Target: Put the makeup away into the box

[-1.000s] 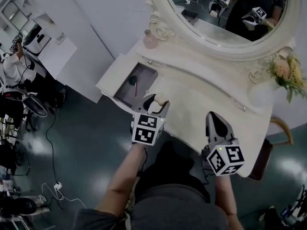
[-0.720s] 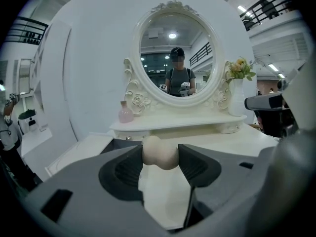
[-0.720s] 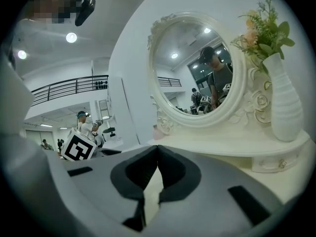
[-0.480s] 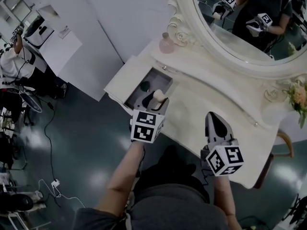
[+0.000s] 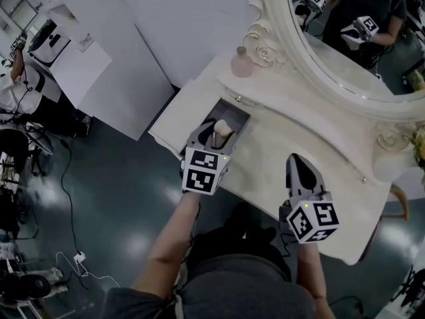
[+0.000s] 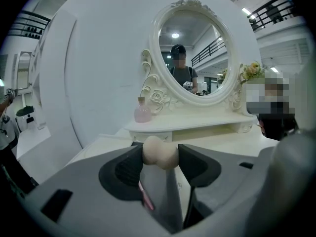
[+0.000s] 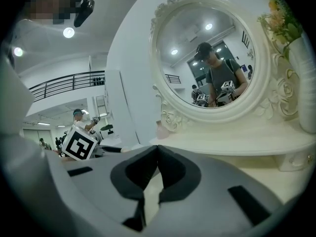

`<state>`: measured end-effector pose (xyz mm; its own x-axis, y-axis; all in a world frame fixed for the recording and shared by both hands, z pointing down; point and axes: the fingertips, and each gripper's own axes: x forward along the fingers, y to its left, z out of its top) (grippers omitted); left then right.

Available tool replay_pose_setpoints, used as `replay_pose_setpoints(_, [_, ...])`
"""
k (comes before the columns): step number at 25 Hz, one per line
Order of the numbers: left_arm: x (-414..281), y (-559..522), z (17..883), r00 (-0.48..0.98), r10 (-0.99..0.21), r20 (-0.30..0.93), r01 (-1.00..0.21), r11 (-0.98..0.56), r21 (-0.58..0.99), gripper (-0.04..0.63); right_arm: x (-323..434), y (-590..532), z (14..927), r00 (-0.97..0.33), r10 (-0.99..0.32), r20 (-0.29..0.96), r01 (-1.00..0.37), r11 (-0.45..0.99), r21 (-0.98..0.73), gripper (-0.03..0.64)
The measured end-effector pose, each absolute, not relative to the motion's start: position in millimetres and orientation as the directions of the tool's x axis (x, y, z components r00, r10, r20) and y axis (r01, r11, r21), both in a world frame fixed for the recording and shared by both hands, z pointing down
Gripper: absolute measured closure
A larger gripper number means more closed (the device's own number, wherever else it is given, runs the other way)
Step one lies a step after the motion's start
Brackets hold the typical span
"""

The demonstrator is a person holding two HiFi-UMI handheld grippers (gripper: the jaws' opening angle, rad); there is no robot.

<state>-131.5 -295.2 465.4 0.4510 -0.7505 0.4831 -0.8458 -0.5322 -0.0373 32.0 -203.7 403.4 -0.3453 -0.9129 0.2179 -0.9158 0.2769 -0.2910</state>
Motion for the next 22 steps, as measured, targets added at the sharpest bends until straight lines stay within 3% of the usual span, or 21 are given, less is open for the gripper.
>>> replay_pose_setpoints(22, [-118.6, -349.9, 526.9, 0.478, -0.611, 0.631, -0.788, -0.616, 0.000, 0.370, 42.8, -220.8, 407.9, -0.247, -0.936, 0.251, -0.947, 0.178, -0.268, 0.612])
